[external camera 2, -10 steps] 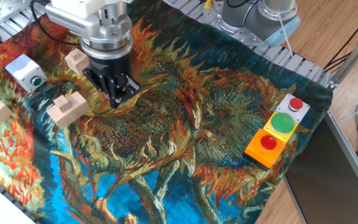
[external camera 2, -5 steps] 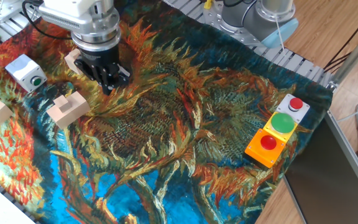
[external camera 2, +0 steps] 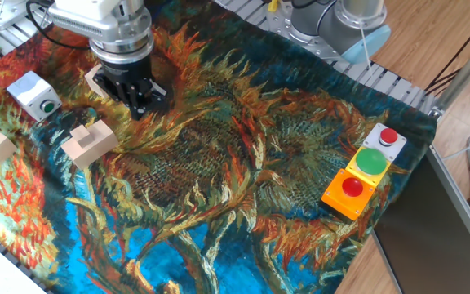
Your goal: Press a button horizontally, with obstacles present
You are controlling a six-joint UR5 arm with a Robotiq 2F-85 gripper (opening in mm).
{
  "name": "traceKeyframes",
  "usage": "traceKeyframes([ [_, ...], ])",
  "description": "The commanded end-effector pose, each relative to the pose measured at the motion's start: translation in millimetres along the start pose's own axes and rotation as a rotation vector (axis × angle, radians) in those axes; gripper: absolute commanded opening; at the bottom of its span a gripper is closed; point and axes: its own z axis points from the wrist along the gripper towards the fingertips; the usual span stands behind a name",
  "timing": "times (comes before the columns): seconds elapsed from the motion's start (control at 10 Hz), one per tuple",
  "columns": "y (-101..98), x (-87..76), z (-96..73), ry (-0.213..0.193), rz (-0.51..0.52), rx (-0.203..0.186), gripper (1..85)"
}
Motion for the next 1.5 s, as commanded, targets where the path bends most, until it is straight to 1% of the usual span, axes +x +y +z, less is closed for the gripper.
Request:
traceKeyframes([
  [0.0,-27.6,1.5,16.9,0.015,-0.034,0.006,1.3],
  [0.1,-46.4,3.8,27.3,0.023,-0.064,0.026,1.3],
  [0.2,-56.9,8.2,33.2,0.028,-0.080,0.032,1.3],
  [0.3,-58.2,8.3,33.2,0.029,-0.103,0.037,1.3],
  [0.4,-49.9,6.6,33.4,0.021,-0.093,0.006,1.3],
  [0.6,-48.9,5.7,33.4,0.017,-0.049,0.002,1.3],
  [0.8,-43.8,4.6,33.4,0.013,-0.020,-0.017,1.3],
  [0.9,-44.1,2.6,33.4,0.005,-0.017,-0.016,1.3],
  [1.1,-50.8,2.9,33.4,0.007,-0.022,0.010,1.3],
  [1.2,-59.1,5.0,34.4,0.009,-0.031,0.025,1.3],
  [1.4,-90.1,14.5,35.4,0.019,-0.077,0.038,1.3],
])
